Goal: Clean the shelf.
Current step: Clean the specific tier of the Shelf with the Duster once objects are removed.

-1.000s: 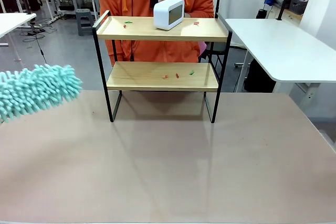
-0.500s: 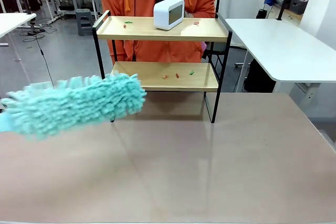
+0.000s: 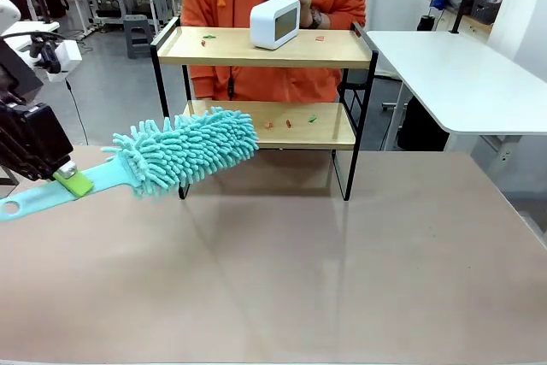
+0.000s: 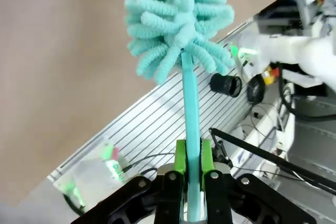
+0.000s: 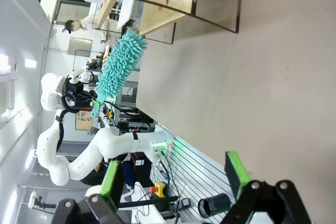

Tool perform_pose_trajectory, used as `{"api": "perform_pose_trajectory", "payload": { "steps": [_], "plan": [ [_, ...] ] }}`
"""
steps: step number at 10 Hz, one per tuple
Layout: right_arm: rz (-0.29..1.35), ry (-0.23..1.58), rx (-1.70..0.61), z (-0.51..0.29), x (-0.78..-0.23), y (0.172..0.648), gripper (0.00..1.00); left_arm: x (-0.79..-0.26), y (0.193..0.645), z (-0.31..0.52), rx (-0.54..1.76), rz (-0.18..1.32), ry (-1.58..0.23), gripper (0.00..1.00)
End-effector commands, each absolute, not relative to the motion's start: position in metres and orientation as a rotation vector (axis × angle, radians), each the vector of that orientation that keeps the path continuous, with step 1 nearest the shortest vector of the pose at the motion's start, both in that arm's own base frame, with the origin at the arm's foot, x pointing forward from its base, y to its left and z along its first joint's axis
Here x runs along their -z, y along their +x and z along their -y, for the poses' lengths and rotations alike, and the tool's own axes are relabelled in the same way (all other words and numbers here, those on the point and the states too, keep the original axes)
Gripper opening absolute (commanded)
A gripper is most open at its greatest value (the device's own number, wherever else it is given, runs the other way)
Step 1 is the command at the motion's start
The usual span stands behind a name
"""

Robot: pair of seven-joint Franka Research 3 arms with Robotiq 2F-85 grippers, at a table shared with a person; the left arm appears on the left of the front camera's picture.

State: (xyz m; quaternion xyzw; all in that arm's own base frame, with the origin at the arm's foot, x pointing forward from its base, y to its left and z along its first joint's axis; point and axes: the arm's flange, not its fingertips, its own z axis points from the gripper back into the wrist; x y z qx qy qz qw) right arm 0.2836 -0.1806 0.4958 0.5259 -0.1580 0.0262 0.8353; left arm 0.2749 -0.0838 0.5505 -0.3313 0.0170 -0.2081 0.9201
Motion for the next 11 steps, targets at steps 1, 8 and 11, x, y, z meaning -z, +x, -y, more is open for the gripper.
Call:
{"api": "perform_pose_trajectory", "payload": {
  "steps": [1, 8, 11],
  "plan": [
    [0.362, 1.127, -0.077, 0.179, -0.497, 0.285, 1.0, -0.555, 0.262, 0.078, 0.514, -0.027, -0.659, 0.12],
    [0.362, 1.127, -0.077, 0.179, -0.497, 0.285, 1.0, -0.556, 0.283, 0.126, 0.357, 0.186, -0.676, 0.12],
    [0.362, 1.127, -0.077, 0.179, -0.497, 0.285, 1.0, -0.544, 0.31, 0.154, 0.281, 0.14, -0.567, 0.12]
  ]
}}
